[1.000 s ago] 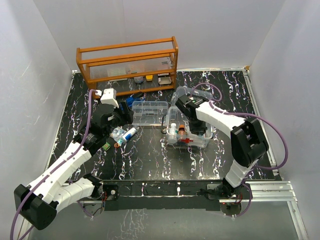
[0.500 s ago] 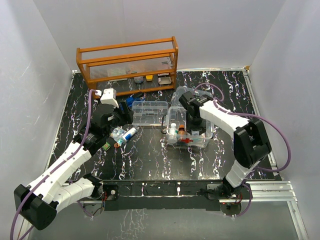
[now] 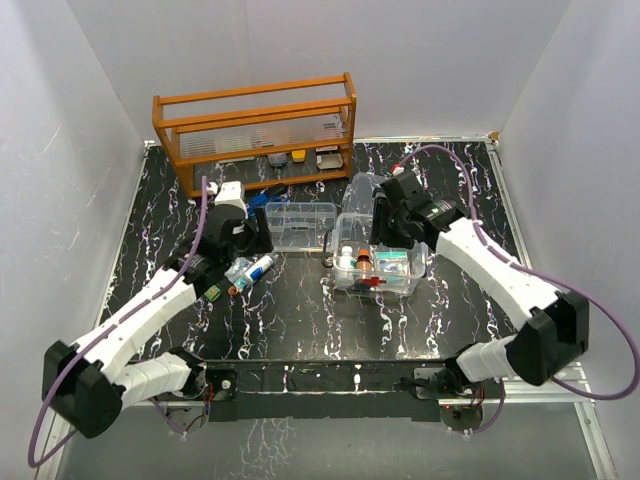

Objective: Organize the medicine kit

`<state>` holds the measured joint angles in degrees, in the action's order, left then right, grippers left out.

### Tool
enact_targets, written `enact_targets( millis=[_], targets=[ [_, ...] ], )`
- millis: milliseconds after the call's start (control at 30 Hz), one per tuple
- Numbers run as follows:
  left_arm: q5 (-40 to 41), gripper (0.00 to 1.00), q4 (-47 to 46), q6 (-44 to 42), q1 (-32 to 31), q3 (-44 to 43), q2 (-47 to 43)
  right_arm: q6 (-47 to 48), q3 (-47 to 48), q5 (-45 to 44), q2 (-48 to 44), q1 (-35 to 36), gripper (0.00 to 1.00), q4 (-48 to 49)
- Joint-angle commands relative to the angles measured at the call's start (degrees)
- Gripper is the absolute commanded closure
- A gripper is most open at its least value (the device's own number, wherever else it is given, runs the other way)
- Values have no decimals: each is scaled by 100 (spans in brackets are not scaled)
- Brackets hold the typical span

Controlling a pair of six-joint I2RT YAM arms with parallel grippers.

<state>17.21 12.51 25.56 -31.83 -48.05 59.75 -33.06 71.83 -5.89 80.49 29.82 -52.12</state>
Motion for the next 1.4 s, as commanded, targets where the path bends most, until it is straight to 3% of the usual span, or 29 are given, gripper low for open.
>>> enact_targets(
  millis=[0, 100, 333, 533, 667, 767, 1033, 1367],
  targets=[
    [402, 22, 761, 136, 21, -435, 602, -16, -214, 284, -584, -29, 56, 912],
    [350, 25, 1054, 398, 170, -521, 973, -34, -334, 338, -766, -29, 56, 1104],
    [12, 49, 1266, 1206, 1040, -274, 1319, -60, -669, 529, -995, -29, 57, 1415],
    [383, 50, 1294, 2020, 1568, 17, 1437, -30, -822, 580, -1093, -29, 58, 1567],
    [515, 37, 1183, 2173, 1711, 153, 1544, -29, -978, 574, -1201, -29, 58, 1677],
    [456, 35, 1043, 2184, 1743, 171, 1711, -13, -1013, 666, -1220, -29, 59, 1738],
    [377, 50, 940, 2247, 1832, 96, 2410, 86, -998, 553, -1300, -30, 60, 1758],
    [378, 58, 928, 2234, 1910, -5, 2888, 124, -987, 370, -1397, -29, 60, 1758]
  ],
)
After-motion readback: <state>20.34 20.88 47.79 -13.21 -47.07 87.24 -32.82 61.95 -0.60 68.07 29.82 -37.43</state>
